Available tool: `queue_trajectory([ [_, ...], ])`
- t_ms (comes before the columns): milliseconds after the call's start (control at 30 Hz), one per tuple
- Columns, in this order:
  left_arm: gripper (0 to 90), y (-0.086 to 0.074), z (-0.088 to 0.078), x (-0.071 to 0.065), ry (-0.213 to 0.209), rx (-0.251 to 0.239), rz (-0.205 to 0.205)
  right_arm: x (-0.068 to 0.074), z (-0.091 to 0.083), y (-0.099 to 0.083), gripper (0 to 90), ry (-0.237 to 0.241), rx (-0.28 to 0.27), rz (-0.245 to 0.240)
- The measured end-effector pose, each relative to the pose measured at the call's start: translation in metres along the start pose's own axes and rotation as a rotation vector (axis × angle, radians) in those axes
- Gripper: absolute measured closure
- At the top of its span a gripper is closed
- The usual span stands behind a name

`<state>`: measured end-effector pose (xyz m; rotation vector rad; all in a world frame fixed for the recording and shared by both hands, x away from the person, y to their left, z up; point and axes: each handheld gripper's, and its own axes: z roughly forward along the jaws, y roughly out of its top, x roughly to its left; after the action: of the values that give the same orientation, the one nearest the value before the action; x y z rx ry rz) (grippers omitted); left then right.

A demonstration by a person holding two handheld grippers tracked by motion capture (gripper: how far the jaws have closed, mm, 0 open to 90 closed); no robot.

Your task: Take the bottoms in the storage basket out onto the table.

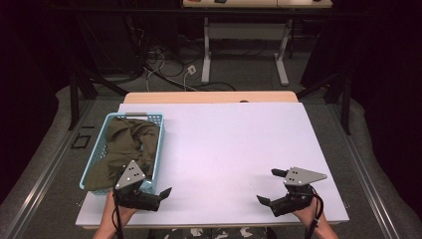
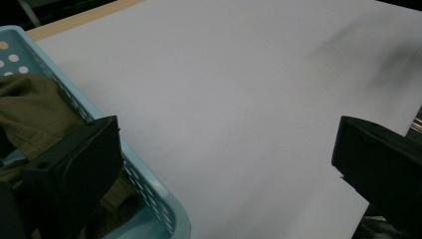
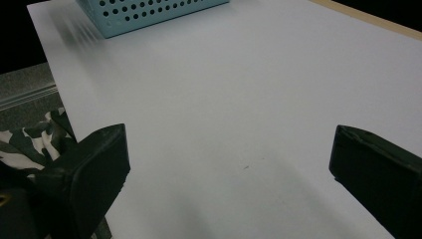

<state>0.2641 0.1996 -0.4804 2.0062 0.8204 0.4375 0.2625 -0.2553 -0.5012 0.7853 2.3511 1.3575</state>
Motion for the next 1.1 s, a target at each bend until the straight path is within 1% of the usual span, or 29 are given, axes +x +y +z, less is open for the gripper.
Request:
queue_trajectory([
  [100, 0.0, 0.002, 0.0, 0.002, 0.007, -0.002, -0.007, -0.001, 0.001, -0.001, 2.3, 0.004, 0.004, 0.004],
  [133, 0.0, 0.004, 0.0, 0.005, 0.021, -0.002, -0.006, -0.002, 0.001, -0.002, 2.3, 0.005, 0.005, 0.007],
  [167, 0.0, 0.005, 0.0, 0.006, 0.026, -0.002, -0.011, -0.002, 0.001, -0.002, 2.3, 0.005, 0.005, 0.006],
  [267, 0.0, 0.007, 0.0, 0.01, 0.04, -0.002, -0.015, -0.001, 0.001, -0.002, 2.4, 0.006, 0.009, 0.0],
  [367, 0.0, 0.009, 0.0, 0.012, 0.043, -0.005, -0.025, 0.0, 0.0, -0.003, 2.4, 0.008, 0.012, -0.008],
  [467, 0.0, 0.013, 0.001, 0.015, 0.061, -0.004, -0.03, 0.003, -0.003, -0.003, 2.5, 0.001, 0.003, -0.01],
  [633, 0.0, 0.016, 0.002, 0.02, 0.076, -0.001, -0.046, 0.004, -0.001, -0.002, 2.6, 0.008, 0.006, -0.013],
  [667, 0.0, 0.017, 0.003, 0.022, 0.084, 0.012, -0.048, 0.003, -0.001, -0.002, 2.6, 0.009, 0.007, -0.013],
  [733, 0.0, 0.019, 0.004, 0.023, 0.085, 0.018, -0.055, 0.003, 0.0, -0.001, 2.6, 0.006, 0.006, -0.013],
  [767, 0.0, 0.021, 0.005, 0.023, 0.092, 0.021, -0.051, 0.002, 0.0, -0.001, 2.5, 0.005, 0.006, -0.01],
  [867, 0.0, 0.022, 0.006, 0.024, 0.093, 0.027, -0.051, 0.002, 0.001, 0.0, 2.6, 0.004, 0.008, -0.004],
  [900, 0.0, 0.024, 0.007, 0.023, 0.093, 0.04, -0.049, 0.002, 0.001, 0.0, 2.5, 0.003, 0.008, -0.001],
  [967, 0.0, 0.024, 0.007, 0.023, 0.097, 0.042, -0.047, 0.002, 0.002, 0.0, 2.5, 0.005, 0.01, -0.002],
  [1033, 0.0, 0.025, 0.008, 0.024, 0.098, 0.059, -0.046, 0.003, 0.002, 0.0, 2.5, 0.004, 0.013, -0.003],
  [1100, 0.0, 0.025, 0.008, 0.024, 0.102, 0.062, -0.045, 0.003, 0.003, 0.001, 2.6, 0.005, 0.014, -0.003],
])
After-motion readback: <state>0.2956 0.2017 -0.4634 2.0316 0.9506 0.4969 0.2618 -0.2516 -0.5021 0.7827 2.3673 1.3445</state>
